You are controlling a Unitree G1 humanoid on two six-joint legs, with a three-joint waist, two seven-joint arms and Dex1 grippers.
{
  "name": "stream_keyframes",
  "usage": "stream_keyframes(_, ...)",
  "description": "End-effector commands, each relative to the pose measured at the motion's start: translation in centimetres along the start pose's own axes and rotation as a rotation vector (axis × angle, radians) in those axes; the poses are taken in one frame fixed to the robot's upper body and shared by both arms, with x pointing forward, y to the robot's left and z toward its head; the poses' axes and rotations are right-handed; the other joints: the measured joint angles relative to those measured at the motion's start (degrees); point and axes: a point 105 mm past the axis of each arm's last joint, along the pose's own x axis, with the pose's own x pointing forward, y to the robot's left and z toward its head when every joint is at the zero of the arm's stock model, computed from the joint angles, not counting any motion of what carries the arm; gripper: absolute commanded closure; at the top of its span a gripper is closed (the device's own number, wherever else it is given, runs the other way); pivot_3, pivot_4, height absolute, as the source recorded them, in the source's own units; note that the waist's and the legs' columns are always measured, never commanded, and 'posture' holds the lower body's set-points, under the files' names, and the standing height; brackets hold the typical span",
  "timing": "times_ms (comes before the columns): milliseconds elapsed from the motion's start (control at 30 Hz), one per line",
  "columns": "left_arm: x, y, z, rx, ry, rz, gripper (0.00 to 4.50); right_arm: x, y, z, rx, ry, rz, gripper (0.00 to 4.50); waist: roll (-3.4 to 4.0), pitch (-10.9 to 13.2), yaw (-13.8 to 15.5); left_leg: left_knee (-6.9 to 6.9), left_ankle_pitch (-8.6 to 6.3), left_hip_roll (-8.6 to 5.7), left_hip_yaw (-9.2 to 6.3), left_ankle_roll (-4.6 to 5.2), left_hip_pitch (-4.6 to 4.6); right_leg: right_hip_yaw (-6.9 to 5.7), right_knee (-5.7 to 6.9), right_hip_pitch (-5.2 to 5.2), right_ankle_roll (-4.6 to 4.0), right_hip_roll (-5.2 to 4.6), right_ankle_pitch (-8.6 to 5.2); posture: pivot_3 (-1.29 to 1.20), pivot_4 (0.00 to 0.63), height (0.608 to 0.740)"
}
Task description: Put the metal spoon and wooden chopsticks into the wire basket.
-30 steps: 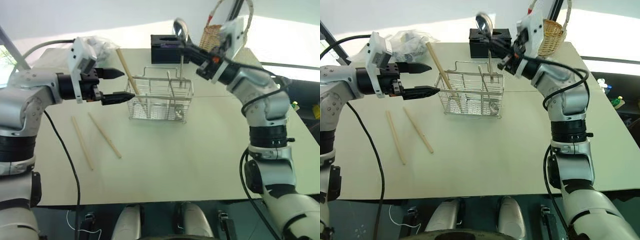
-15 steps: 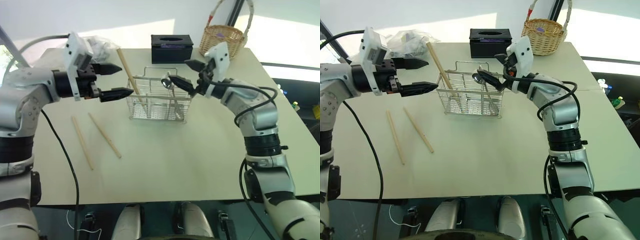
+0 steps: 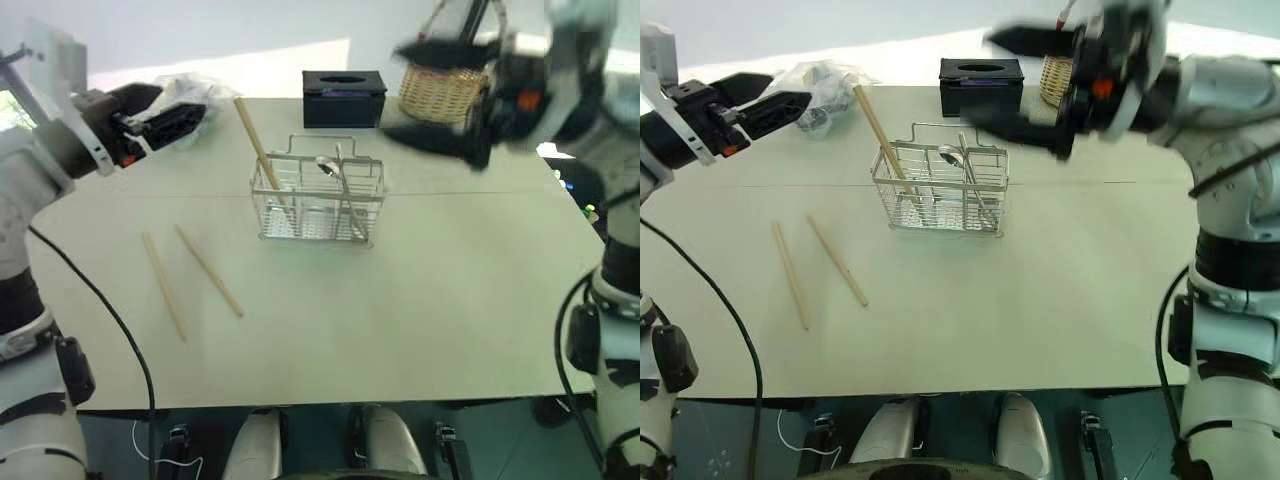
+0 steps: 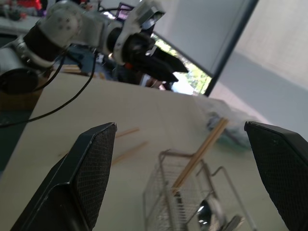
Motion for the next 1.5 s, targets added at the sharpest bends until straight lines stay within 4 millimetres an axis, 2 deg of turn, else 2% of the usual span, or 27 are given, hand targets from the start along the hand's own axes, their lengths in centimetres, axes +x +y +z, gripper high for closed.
stream_keyframes(33,-1.2,4.3,-3.2,-0.143,0.188,0.377,0.00,0.0,1.7,-1.0,-0.006,0.050,0.024,0.09,-0.05,-0.01,0.05,0.02,0.00,0.00,-0.01,0.00,0.01,0.00,0.01,-0.01,0.00,-0.01,0.00,0.00,0.150,0.706)
stream_keyframes(67,-2.1,5.6,-5.0,-0.183,0.257,0.505,0.00,0.0,2.4,-2.1,0.011,0.076,0.032,0.09,-0.12,-0.08,0.22,0.03,0.00,0.00,-0.02,0.00,0.01,0.00,0.03,-0.02,0.00,0.00,0.00,0.00,0.150,0.706)
stream_keyframes(133,-3.2,6.8,-7.9,-0.248,0.338,0.643,0.00,0.0,3.3,-3.3,0.043,0.100,0.041,0.09,-0.32,-0.14,0.04,0.01,0.00,-0.03,-0.03,-0.01,0.05,0.00,0.10,0.04,0.01,0.00,0.00,0.00,0.150,0.706)
stream_keyframes(267,-4.2,7.7,-12.2,-0.298,0.457,0.783,0.00,0.3,3.7,-3.9,0.083,0.097,0.020,0.09,-0.45,-0.07,0.05,-0.02,0.04,-0.02,0.05,-0.07,-0.03,0.08,0.11,-0.11,0.01,0.00,0.02,0.00,0.150,0.706)
stream_keyframes(367,-3.6,7.2,-14.6,-0.314,0.545,0.783,0.00,0.3,3.8,-4.4,0.093,0.103,0.003,0.09,-0.59,-0.14,0.35,-0.02,0.05,0.00,0.00,-0.12,0.00,0.06,0.02,-0.07,0.00,0.01,0.01,0.00,0.150,0.706)
stream_keyframes(500,-1.9,7.1,-15.5,-0.339,0.595,0.766,0.00,0.3,3.5,-4.6,0.116,0.095,-0.033,0.09,-0.66,-0.17,1.47,0.02,0.04,-0.02,0.02,-0.12,-0.01,0.06,-0.10,-0.07,0.00,0.00,0.01,0.00,0.150,0.706)
stream_keyframes(933,1.3,9.0,-15.9,-0.332,0.673,0.754,0.00,0.3,3.5,-4.4,0.126,0.074,-0.090,0.09,-0.67,-0.20,1.36,-0.01,0.04,-0.05,0.04,-0.12,-0.02,0.06,-0.04,-0.11,0.00,-0.02,0.01,0.00,0.150,0.706)
stream_keyframes(1033,1.2,9.3,-16.0,-0.351,0.683,0.771,0.89,0.3,3.4,-4.4,0.128,0.071,-0.099,0.00,-0.66,-0.20,1.37,-0.01,0.04,-0.05,0.05,-0.12,-0.02,0.05,-0.04,-0.10,0.00,-0.02,0.01,0.00,0.150,0.706)
stream_keyframes(1267,1.2,9.6,-16.1,-0.374,0.682,0.793,4.41,0.2,3.4,-4.3,0.129,0.072,-0.107,0.00,-0.67,-0.21,1.45,0.00,0.04,-0.06,0.05,-0.12,-0.01,0.05,-0.03,-0.08,0.00,-0.05,0.02,0.00,0.150,0.706)
stream_keyframes(1500,0.2,10.3,-16.3,-0.415,0.681,0.860,4.47,-0.1,3.5,-4.3,0.136,0.084,-0.086,0.00,-0.67,-0.21,1.33,-0.01,0.04,-0.06,0.05,-0.12,-0.01,0.05,-0.03,-0.10,0.00,-0.05,0.02,0.00,0.150,0.706)
